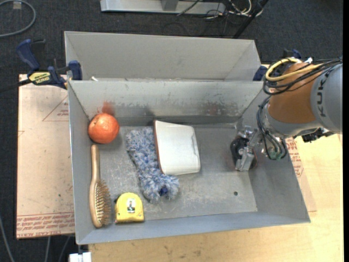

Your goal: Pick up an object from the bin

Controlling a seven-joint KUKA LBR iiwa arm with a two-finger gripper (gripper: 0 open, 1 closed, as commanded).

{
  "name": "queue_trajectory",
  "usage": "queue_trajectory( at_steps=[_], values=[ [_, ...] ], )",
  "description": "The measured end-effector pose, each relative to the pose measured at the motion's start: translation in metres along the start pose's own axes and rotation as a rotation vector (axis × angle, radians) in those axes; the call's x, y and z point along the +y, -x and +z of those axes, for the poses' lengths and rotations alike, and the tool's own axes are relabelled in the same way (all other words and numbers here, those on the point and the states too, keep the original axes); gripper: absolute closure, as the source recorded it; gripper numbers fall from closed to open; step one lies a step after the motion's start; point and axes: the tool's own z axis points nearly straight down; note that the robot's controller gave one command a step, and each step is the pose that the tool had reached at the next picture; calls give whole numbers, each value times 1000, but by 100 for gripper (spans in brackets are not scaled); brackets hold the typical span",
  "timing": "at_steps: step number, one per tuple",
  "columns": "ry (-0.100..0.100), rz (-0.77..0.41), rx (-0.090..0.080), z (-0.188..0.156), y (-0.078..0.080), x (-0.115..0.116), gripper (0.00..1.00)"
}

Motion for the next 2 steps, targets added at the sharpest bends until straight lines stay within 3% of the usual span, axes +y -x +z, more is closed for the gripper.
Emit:
queue_trajectory(
  at_steps=[1, 2],
  values=[
    [5, -36, 14, 2, 22, 2, 100],
    [1, -60, 1, -16, -68, -19, 100]
  ],
)
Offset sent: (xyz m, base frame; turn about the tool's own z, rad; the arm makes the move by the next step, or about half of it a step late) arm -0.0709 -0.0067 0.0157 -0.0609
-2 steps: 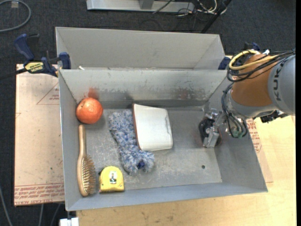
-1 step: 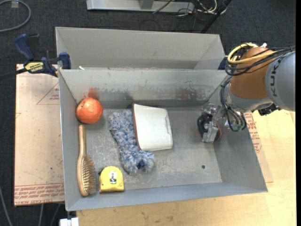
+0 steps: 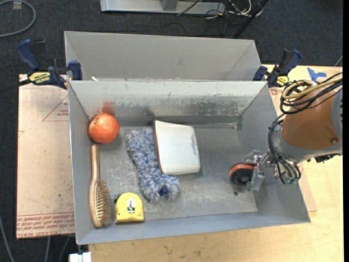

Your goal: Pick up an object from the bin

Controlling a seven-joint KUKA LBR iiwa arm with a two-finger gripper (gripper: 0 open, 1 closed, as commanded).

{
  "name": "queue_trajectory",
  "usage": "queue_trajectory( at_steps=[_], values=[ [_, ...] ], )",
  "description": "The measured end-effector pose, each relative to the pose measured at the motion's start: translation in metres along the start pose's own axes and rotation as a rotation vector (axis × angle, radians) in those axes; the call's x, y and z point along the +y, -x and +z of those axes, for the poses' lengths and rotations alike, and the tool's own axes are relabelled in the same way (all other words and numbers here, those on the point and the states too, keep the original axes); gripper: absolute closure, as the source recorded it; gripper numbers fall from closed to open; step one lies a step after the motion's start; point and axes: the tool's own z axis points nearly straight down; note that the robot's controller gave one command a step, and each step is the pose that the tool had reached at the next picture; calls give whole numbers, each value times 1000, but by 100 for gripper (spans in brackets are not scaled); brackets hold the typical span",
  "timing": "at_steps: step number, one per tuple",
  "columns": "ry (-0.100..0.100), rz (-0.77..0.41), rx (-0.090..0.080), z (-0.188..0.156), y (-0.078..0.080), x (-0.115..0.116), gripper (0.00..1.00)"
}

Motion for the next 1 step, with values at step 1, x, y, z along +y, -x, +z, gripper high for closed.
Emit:
queue_trajectory(
  at_steps=[1],
  values=[
    [0, -1, 0, 0, 0, 0, 100]
  ],
)
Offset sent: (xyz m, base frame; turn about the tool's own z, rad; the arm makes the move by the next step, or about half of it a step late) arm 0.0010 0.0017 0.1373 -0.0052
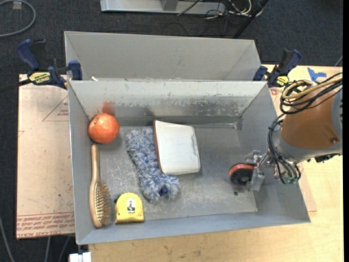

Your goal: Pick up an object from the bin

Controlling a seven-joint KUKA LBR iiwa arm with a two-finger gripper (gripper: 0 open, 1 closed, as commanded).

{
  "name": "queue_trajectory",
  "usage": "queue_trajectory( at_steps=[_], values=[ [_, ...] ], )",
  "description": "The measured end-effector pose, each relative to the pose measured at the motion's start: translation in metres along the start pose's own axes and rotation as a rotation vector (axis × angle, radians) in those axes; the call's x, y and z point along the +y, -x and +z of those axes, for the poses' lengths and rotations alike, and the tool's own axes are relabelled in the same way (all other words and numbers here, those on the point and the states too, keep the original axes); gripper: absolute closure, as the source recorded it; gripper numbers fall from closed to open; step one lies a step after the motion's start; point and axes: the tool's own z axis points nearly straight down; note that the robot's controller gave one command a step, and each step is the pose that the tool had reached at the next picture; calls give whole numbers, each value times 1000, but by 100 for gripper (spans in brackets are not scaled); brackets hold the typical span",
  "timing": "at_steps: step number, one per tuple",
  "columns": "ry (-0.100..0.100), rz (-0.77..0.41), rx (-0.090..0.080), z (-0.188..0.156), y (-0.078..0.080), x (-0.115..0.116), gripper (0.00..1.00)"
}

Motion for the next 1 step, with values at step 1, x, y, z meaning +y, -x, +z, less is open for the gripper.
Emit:
queue_trajectory(
  at_steps=[1],
  values=[
    [0, -5, -3, -137, 3, 4, 100]
  ],
)
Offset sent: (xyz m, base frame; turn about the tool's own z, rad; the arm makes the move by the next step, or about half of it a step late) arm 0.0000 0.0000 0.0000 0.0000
